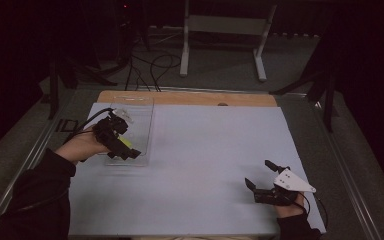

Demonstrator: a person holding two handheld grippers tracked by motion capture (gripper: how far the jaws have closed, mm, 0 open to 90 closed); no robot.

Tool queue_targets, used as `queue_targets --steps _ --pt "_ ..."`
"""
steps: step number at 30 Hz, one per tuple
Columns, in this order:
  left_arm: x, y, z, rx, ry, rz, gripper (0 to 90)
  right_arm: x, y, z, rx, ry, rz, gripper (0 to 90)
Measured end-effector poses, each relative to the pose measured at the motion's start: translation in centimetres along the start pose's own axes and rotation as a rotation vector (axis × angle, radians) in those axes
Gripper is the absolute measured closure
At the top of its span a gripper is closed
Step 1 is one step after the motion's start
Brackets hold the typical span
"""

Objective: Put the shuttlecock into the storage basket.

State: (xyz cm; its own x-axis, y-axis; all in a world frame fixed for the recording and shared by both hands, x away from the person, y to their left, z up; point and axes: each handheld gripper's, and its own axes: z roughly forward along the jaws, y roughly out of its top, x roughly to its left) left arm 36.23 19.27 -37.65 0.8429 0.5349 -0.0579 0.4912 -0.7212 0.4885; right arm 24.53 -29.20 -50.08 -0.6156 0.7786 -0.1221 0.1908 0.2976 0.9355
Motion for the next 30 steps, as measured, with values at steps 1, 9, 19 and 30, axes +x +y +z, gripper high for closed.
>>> queue_targets --steps 1,9,19,30 --pt "-0.3 0.2 0.1 -0.003 0.0 0.007 0.0 0.0 0.0 0.0 -0.001 0.0 0.001 8.0" --pt "-2.4 0.9 0.9 -0.022 -0.033 0.077 0.0 0.0 0.0 0.0 -0.004 0.001 -0.003 8.1" --pt "-4.5 0.2 2.1 -0.054 -0.042 0.113 0.0 0.0 0.1 0.0 -0.007 0.004 0.0 8.0" --pt "-6.3 -1.0 3.3 -0.096 -0.076 0.146 0.0 -0.2 0.1 0.0 -0.005 0.001 0.017 9.8"
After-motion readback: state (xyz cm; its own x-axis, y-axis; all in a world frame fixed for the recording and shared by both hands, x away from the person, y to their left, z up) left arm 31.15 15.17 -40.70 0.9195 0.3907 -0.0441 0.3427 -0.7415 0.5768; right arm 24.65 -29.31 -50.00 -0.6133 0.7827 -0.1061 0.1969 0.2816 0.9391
